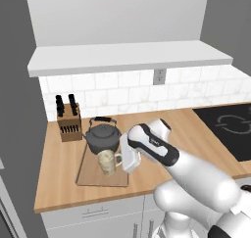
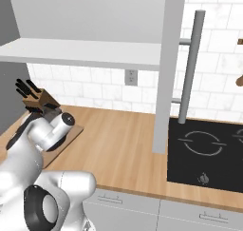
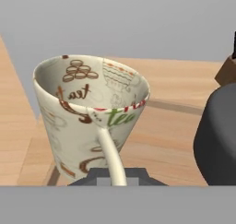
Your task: Pick the kettle from the counter and place it on the tray. Then pick the mug from the cabinet and place it on the tray. Then close the cabinet doors.
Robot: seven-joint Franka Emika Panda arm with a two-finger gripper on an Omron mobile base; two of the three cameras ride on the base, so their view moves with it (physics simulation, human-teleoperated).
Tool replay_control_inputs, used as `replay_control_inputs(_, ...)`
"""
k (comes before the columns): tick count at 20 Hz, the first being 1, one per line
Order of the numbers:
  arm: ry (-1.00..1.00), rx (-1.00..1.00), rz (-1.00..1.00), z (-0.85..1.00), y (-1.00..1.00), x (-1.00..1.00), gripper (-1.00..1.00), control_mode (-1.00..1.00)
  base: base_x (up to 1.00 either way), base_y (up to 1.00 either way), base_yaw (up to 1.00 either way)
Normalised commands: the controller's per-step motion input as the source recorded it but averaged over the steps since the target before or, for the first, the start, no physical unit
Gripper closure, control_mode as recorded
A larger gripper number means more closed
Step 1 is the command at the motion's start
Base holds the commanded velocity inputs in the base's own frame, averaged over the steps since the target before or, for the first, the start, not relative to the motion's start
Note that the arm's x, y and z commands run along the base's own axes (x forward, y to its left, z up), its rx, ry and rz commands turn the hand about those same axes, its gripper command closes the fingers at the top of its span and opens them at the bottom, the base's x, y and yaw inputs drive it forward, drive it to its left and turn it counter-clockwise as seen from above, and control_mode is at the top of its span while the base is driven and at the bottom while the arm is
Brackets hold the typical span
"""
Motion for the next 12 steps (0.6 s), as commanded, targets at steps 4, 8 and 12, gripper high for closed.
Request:
replay_control_inputs(4,-0.01,0.00,0.00,-0.34,0.16,0.14,1.00,-1.00,0.00,0.00,0.00)
replay_control_inputs(8,0.00,0.00,0.00,-0.24,0.04,0.10,1.00,-1.00,0.00,0.00,0.00)
replay_control_inputs(12,-0.01,0.00,0.00,-0.14,0.00,0.06,1.00,-1.00,0.00,0.00,0.00)
